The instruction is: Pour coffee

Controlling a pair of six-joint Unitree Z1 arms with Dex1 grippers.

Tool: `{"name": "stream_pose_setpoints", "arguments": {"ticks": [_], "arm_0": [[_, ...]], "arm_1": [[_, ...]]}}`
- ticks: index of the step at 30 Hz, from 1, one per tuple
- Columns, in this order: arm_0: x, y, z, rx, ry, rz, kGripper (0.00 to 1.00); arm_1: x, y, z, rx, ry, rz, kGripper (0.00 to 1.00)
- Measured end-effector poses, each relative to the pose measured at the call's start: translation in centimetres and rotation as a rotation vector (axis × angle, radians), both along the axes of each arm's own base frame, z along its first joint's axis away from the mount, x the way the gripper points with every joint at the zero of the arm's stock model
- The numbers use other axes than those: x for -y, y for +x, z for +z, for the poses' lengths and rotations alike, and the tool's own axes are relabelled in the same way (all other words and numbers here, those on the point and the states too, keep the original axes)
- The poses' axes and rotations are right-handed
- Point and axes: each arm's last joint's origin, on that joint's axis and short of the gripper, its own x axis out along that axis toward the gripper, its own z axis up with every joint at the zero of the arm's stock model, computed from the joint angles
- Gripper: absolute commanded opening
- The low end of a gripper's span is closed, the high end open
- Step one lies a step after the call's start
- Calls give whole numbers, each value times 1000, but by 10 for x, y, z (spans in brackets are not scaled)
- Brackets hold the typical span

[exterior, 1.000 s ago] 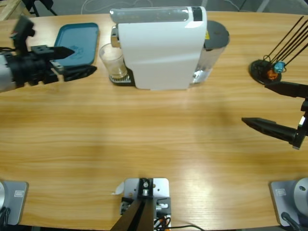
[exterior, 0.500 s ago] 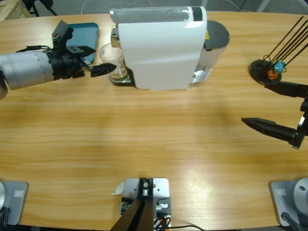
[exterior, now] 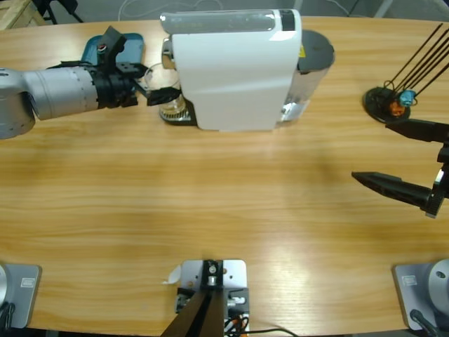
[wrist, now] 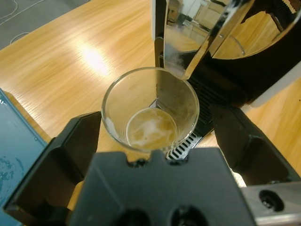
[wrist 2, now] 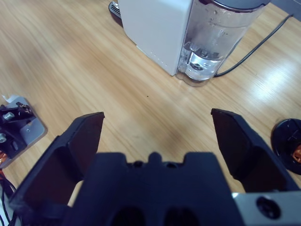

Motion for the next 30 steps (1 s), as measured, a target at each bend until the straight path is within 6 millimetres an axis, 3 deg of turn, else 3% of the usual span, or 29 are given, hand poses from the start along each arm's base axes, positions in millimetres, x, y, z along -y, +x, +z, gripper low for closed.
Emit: {"name": "stream_pose_setpoints", "arguments": {"ticks": [8,15,17,30], "arm_0": [[7,9,-7,-7,5,-1,976],[10,13,-13,-14,8,-3,706],[11,13,-14,-15,6,-8,567],[12,13,-17,-23,1,-41,550]], "arm_1": [[0,0,0,0,0,0,1000],[0,0,0,-3,-2,0,1000],[0,0,0,-3,-2,0,1000],[-1,1,-2,-15,-11,0,1000]]}}
